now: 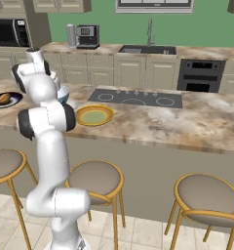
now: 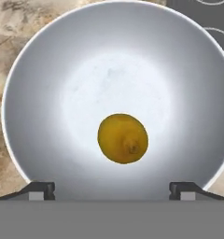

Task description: Pick the chicken drumstick and lemon from their plates and place them in the bowl. Then put the bowl in the fridge.

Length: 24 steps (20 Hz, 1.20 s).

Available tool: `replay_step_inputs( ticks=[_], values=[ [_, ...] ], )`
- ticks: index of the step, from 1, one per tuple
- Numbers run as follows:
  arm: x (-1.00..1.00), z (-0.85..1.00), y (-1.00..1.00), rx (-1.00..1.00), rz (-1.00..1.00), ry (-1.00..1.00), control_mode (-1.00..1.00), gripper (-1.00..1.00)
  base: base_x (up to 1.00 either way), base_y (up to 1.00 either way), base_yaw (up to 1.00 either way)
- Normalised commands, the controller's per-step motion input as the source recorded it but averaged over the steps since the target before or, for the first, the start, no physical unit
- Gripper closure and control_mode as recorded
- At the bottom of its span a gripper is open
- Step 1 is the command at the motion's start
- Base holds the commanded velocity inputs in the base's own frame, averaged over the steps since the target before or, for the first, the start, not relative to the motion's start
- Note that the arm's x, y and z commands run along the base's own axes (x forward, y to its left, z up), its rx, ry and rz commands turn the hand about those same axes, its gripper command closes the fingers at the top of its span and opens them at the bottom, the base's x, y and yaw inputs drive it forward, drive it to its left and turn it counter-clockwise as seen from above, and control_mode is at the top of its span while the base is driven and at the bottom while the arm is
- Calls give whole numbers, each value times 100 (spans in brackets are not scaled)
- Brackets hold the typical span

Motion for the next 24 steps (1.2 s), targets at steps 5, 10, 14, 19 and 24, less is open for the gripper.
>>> replay_step_inputs(
  ticks=[5, 10, 14, 19, 24],
  values=[
    [-52, 47, -10, 0, 0, -4, -100, -100, 0, 0, 0],
    [-90, -7, -11, 0, -7, -7, -100, -100, 0, 0, 0],
    [-94, -35, -24, 0, -7, -7, -100, -100, 0, 0, 0],
    [-88, -40, -35, 3, -10, -1, -100, -100, 0, 0, 0],
    [-49, -20, -56, 15, -8, 0, -100, -100, 0, 0, 0]
  ],
)
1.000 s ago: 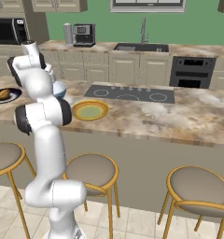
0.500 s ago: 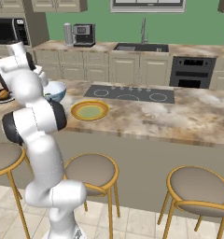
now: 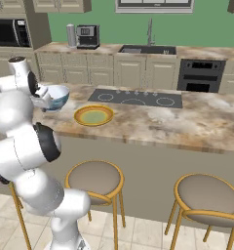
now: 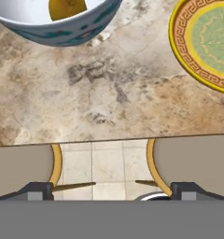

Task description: Pick the chicken drumstick and lemon from their plates and place them in the bowl. Then put the bowl in the fridge.

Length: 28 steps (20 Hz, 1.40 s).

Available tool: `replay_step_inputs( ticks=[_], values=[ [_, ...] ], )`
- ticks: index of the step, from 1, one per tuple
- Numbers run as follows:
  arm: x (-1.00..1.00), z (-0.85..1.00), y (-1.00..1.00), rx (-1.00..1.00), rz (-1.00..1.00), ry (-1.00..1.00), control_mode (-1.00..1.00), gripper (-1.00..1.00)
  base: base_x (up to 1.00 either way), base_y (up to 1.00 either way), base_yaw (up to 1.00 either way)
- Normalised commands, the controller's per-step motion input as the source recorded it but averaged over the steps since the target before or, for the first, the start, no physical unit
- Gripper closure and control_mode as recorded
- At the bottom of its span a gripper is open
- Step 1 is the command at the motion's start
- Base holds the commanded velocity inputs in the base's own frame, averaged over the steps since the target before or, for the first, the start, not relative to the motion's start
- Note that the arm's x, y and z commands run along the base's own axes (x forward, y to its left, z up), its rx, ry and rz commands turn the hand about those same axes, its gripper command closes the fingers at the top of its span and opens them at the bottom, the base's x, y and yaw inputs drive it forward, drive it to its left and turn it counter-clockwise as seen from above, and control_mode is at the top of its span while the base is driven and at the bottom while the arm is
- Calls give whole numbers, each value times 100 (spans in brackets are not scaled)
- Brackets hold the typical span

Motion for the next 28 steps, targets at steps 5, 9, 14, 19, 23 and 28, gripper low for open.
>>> replay_step_inputs(
  ticks=[5, 9, 14, 19, 23, 28],
  values=[
    [-10, 0, -18, 9, -2, 1, -100, -100, 0, 0, 0],
    [0, 0, 0, 0, 0, 0, -100, -100, 0, 0, 0],
    [0, 0, 0, 0, 0, 0, -100, -100, 0, 0, 0],
    [0, 0, 0, 0, 0, 0, -100, -100, 0, 0, 0],
    [0, 0, 0, 0, 0, 0, -100, -100, 0, 0, 0],
    [0, 0, 0, 0, 0, 0, 100, -100, -20, 3, 2]
  ],
)
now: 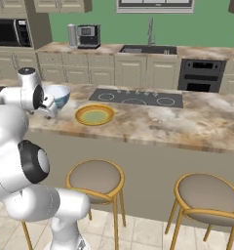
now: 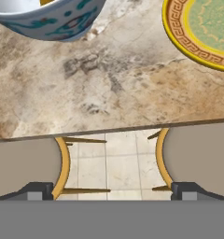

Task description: Pick the chicken drumstick and lemon from their plates and place them in the bowl. Then put the bowl in the fridge.

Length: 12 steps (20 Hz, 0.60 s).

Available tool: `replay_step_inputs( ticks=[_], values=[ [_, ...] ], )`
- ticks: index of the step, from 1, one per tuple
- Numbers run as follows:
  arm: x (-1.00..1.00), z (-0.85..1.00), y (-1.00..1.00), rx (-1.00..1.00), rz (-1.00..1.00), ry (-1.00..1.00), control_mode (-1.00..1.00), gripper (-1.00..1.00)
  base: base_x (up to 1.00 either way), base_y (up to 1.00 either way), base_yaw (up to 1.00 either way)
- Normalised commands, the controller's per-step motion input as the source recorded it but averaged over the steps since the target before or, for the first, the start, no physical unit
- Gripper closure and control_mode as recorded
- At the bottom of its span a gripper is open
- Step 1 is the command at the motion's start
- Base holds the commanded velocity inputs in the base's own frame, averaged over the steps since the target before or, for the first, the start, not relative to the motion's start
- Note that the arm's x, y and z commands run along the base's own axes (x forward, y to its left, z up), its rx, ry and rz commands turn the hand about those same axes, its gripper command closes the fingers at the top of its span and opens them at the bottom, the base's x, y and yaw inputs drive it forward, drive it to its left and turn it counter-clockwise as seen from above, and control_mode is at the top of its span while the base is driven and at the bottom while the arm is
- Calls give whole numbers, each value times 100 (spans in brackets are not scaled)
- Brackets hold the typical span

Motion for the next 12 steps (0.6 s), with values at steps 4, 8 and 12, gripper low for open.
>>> replay_step_inputs(
  ticks=[4, 8, 12],
  values=[
    [0, 0, 0, 0, 0, 0, 100, -100, -42, 38, 0],
    [0, 0, 0, 0, 0, 0, 100, -100, -23, 60, 0],
    [0, 0, 0, 0, 0, 0, 100, -100, -7, 70, 0]
  ],
)
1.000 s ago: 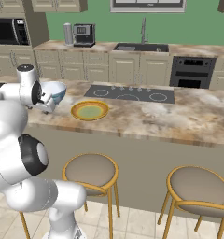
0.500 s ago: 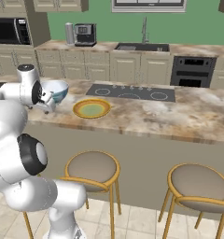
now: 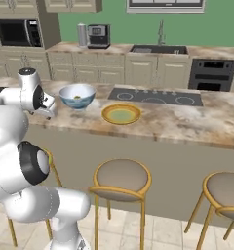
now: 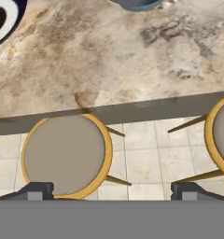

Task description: Pick the chicken drumstick and lemon from their plates and place them in the bowl. Then put the bowl in the fridge.

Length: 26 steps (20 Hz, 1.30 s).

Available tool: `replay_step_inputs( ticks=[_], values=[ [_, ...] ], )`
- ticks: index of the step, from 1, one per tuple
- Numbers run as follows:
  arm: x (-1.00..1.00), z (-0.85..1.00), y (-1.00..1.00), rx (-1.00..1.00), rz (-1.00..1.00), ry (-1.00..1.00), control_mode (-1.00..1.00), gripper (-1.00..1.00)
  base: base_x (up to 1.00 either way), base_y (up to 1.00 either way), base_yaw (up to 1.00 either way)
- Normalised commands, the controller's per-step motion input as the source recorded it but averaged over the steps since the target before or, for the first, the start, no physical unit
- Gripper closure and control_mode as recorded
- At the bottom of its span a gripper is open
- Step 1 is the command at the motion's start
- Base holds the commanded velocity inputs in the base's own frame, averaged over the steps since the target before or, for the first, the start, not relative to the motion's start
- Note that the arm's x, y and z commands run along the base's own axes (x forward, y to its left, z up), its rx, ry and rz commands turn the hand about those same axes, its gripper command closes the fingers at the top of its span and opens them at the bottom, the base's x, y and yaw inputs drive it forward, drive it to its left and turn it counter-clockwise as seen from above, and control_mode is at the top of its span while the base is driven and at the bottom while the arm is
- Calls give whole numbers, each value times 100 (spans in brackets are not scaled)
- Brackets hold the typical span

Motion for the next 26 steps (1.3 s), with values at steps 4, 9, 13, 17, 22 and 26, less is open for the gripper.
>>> replay_step_inputs(
  ticks=[4, 9, 13, 17, 22, 26],
  values=[
    [0, 0, 0, 0, 0, 0, 100, -100, 0, 78, -5],
    [0, 0, 0, 0, 0, 0, 100, -100, 10, 80, -14],
    [0, 0, 0, 0, 0, 0, 100, -100, 16, 77, -17],
    [0, 0, 0, 0, 0, 0, 100, -100, 26, 77, -13],
    [0, 0, 0, 0, 0, 0, 100, -100, 58, 68, -3],
    [0, 0, 0, 0, 0, 0, 100, -100, 62, 51, 0]
  ],
)
